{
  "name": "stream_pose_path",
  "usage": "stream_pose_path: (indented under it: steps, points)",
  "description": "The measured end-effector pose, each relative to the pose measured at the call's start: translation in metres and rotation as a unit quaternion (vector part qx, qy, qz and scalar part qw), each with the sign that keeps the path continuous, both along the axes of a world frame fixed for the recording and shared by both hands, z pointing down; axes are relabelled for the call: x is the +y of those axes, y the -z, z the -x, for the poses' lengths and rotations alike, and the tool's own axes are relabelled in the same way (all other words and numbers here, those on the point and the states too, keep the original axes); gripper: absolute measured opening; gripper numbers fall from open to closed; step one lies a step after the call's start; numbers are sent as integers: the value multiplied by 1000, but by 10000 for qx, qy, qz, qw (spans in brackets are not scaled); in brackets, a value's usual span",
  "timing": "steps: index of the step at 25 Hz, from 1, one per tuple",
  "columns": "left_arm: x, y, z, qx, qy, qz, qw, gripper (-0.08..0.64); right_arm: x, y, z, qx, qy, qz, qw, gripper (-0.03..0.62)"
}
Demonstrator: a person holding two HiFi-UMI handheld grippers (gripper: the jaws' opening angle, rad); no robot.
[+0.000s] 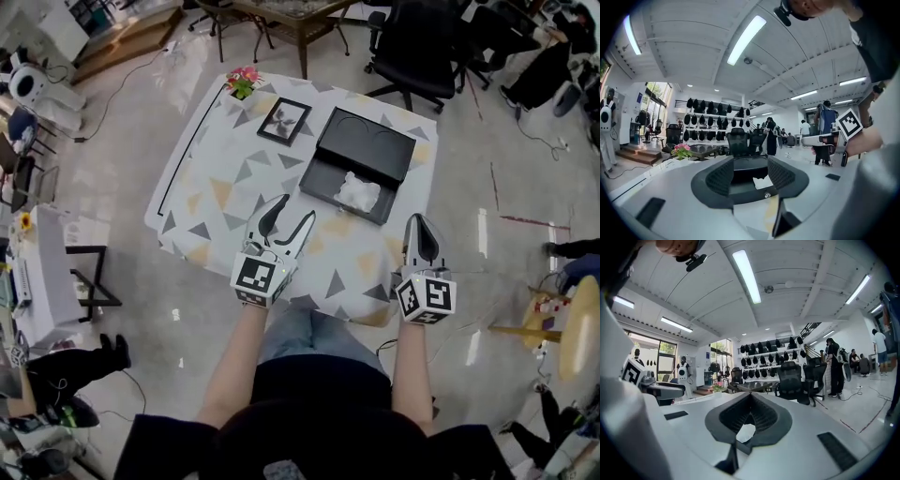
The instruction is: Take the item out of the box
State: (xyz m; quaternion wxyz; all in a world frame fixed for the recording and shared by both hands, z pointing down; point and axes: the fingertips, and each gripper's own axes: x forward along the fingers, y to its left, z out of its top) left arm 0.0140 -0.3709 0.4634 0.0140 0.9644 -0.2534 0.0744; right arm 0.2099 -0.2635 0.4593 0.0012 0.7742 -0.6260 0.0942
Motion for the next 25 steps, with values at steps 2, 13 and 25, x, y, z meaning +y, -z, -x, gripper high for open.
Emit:
stream_pose_path:
  steps: [2, 13, 25]
  points:
    - [-6, -1, -8, 22, -87, 66, 9999, 222, -1, 1, -5, 10, -106, -7, 9999, 3]
    - [-16, -6, -54, -731, -1070, -37, 9916, 222, 1, 1, -9, 96, -295, 185, 9993, 3]
    - [-16, -28, -117, -2101, -2416, -171, 9472, 223, -14, -11, -6, 57, -148, 441, 9989, 3]
